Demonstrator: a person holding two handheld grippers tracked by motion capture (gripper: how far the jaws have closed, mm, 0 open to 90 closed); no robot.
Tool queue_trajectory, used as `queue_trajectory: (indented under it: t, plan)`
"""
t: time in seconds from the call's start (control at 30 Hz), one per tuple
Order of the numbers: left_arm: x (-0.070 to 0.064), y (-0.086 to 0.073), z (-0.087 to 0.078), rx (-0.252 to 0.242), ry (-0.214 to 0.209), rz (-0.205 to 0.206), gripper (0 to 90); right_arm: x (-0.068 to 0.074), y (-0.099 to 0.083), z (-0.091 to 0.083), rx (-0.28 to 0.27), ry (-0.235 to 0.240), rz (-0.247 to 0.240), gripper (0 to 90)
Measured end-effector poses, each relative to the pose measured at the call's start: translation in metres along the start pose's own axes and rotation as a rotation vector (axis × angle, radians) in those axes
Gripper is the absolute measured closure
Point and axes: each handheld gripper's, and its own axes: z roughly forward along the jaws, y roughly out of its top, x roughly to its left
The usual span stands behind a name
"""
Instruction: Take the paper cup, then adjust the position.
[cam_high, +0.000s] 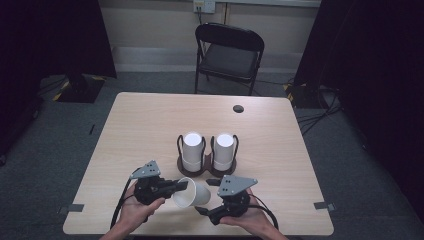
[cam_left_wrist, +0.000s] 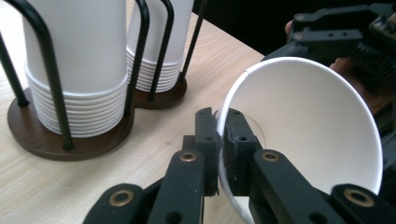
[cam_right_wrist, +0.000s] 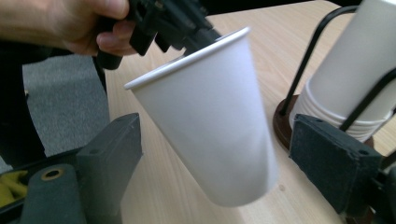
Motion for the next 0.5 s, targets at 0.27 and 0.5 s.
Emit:
queue_trajectory:
  t: [0.27, 0.5]
  plan:
    - [-0.004, 0.0, 0.003, 0.014, -0.016, 0.0, 85.7, 0.006, 0.004, 0.014, 0.029, 0.009, -0.042, 15.8]
    - [-0.004, 0.0, 0.004, 0.025, -0.017, 0.0, 85.7, 0.007, 0.005, 0.024, 0.065, 0.004, -0.075, 15.1]
